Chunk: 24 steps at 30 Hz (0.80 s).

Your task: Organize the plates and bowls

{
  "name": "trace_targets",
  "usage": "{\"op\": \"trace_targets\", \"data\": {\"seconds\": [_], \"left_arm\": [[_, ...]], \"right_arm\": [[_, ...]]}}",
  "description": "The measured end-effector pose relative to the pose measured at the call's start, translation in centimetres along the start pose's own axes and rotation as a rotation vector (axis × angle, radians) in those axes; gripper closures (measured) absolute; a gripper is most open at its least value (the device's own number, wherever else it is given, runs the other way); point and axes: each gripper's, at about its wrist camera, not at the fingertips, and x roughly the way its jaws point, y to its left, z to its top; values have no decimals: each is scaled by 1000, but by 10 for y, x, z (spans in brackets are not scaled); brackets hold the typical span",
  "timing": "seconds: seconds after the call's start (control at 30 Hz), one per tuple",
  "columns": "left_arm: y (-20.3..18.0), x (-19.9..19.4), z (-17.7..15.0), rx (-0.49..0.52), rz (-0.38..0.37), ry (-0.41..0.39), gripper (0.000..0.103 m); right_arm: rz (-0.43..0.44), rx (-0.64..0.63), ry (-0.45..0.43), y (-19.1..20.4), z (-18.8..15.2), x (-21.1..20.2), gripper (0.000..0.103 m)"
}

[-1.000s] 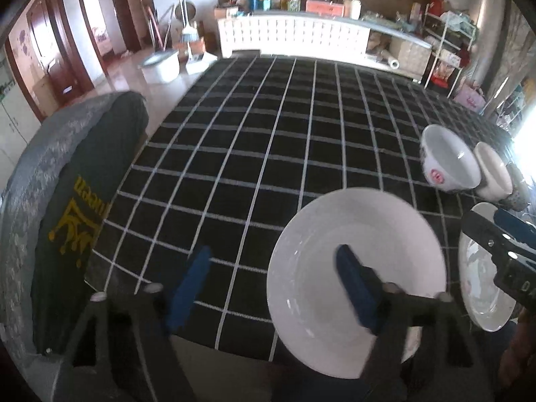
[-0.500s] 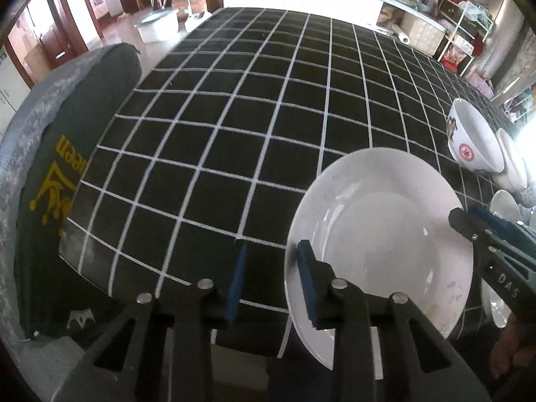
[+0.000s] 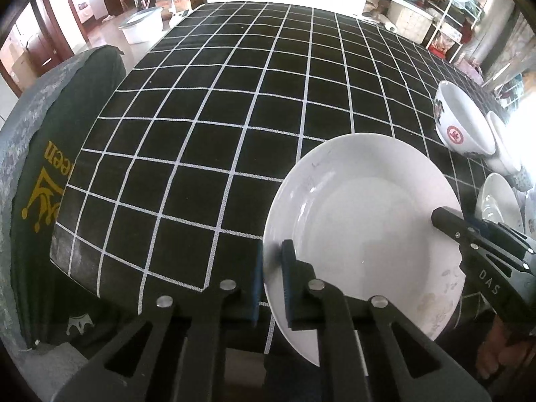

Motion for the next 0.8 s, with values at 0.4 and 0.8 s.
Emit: {"op": "trace_targets", "data": {"seconds": [0.4,0.8], "left_arm": [[3,-18,-2,11,11,-29,94],[-92,-85,-1,169,-212,-162,94]], "right_arm": [[31,81,-17,-19,-2,-22,80],[-29,223,-199,-114,-34,-117,80]]}}
